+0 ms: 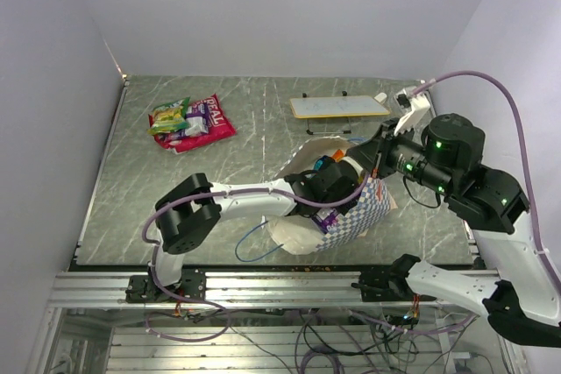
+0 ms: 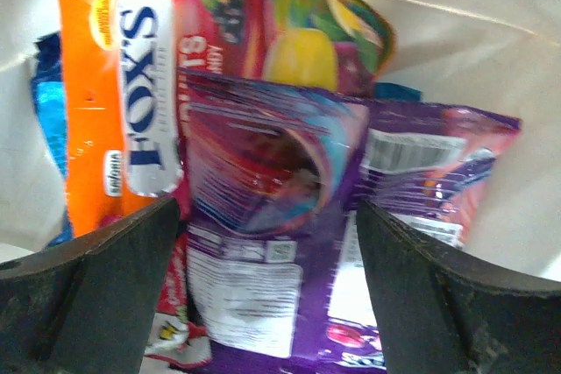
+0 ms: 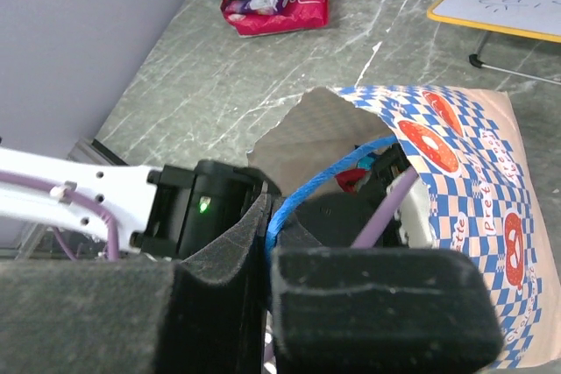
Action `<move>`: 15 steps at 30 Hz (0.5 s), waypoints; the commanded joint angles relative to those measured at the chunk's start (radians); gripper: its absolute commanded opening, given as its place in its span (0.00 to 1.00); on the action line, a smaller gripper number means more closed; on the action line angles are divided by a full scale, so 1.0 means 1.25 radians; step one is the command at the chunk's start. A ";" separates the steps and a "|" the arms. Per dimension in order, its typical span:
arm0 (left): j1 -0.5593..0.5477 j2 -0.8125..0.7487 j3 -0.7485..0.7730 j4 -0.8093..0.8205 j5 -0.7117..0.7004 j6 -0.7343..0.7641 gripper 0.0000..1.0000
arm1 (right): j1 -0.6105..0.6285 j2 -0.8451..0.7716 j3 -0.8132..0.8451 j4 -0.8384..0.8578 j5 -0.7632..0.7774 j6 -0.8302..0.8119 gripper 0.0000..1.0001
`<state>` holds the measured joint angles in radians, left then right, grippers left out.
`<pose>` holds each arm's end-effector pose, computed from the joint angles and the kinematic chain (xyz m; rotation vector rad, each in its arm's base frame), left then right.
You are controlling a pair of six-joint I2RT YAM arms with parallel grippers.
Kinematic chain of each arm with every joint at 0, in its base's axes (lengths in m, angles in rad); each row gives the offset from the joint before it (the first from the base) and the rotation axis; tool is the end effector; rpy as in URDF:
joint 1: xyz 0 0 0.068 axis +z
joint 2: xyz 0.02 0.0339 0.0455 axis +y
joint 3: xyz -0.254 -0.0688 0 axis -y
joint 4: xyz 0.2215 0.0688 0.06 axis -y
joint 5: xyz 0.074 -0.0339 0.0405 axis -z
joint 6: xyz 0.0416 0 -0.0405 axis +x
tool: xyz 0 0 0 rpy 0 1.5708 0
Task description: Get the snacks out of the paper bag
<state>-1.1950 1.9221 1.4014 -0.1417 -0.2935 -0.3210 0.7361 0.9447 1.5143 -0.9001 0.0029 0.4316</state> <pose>0.1650 -0.3855 0.2238 0.8027 2.1008 -0.5121 0.0999 0.0903 0.4518 -0.2984 1.9580 0.7773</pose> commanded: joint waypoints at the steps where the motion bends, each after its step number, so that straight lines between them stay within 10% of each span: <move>1: 0.048 0.005 -0.003 0.009 0.026 0.019 0.92 | 0.005 -0.027 0.003 0.009 -0.011 0.019 0.00; 15: 0.028 0.072 0.025 0.007 0.167 -0.016 0.80 | 0.004 -0.001 0.019 0.004 -0.017 -0.009 0.00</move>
<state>-1.1439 1.9923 1.4483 -0.1398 -0.1810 -0.3111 0.7361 0.9348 1.5139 -0.9203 0.0154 0.4274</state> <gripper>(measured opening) 0.862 0.004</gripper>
